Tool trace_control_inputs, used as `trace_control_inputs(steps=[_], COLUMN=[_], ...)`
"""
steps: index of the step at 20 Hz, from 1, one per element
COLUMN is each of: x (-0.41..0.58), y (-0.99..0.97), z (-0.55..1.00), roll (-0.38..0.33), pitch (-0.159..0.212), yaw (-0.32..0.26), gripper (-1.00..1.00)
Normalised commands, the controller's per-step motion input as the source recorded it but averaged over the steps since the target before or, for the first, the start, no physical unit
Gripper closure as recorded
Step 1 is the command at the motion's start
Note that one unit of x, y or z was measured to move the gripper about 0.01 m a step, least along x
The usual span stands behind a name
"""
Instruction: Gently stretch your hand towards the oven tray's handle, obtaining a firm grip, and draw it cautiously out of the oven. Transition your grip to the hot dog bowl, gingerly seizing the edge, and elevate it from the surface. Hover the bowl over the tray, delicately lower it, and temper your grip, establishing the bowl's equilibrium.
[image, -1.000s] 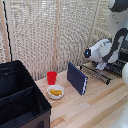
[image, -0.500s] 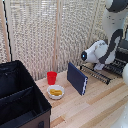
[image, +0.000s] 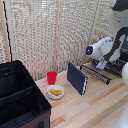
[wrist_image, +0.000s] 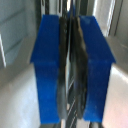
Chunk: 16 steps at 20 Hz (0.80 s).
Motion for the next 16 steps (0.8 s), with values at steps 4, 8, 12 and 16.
trace_control_inputs(steps=[4,8,12,16], x=[0.0,0.013,0.074,0.047], y=[0.03,0.62,0.95,0.96], z=[0.08,-0.01,-0.07,-0.05], roll=[0.206,0.105,0.009,0.0], pitch=[0.088,0.054,0.0,0.0], yaw=[0.049,0.025,-0.006,-0.013], gripper=[1.0,1.0,1.0,1.0])
